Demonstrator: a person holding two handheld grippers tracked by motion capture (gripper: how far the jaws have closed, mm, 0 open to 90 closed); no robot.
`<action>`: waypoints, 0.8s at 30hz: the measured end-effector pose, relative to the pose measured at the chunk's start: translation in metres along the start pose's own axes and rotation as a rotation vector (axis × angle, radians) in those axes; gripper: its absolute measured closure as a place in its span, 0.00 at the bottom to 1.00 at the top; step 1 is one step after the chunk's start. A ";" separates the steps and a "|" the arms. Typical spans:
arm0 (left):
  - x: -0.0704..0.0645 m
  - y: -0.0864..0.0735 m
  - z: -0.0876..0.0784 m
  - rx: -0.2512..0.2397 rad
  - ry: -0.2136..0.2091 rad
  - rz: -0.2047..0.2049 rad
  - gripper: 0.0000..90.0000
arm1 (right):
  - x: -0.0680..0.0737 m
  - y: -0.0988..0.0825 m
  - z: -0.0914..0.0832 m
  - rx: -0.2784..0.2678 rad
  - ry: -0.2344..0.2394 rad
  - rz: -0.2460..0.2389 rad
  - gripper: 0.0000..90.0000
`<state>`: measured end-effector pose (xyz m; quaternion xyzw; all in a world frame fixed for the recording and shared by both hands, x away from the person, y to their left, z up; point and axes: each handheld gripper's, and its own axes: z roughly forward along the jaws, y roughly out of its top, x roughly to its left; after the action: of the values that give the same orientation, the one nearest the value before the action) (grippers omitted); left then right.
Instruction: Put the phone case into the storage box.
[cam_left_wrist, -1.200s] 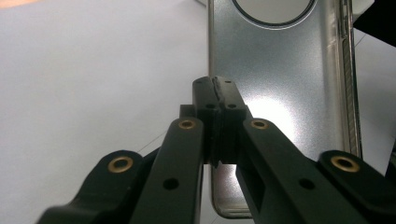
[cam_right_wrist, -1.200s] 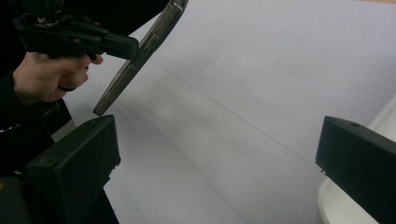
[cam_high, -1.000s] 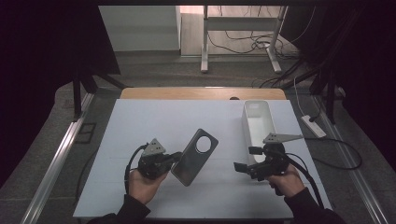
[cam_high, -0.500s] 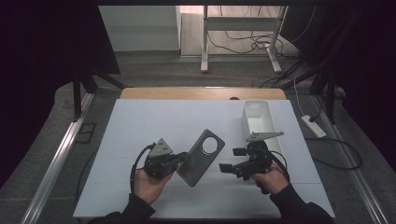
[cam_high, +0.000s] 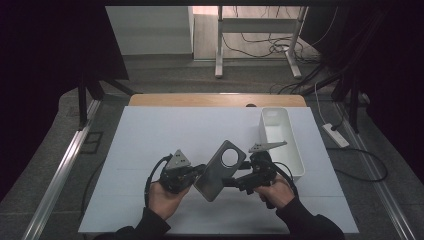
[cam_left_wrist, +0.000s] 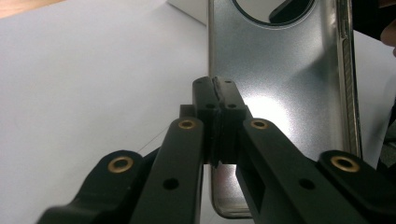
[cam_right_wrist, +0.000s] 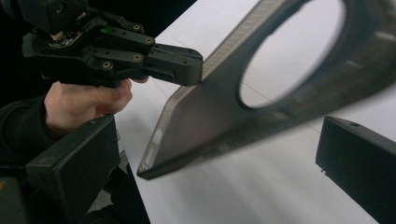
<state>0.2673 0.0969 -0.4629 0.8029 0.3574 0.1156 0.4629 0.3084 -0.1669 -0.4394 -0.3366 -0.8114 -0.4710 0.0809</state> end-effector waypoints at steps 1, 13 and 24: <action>-0.001 0.000 0.001 -0.001 -0.002 0.000 0.99 | 0.000 0.000 0.002 0.002 0.002 0.002 0.00; -0.005 0.000 0.004 0.003 -0.014 0.004 0.99 | 0.002 0.001 0.020 0.045 0.013 0.047 0.01; -0.007 0.000 0.003 0.001 -0.008 0.012 0.99 | -0.005 -0.002 0.020 0.044 0.058 0.124 0.57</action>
<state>0.2642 0.0900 -0.4633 0.8057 0.3509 0.1150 0.4630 0.3151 -0.1536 -0.4537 -0.3705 -0.7963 -0.4569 0.1408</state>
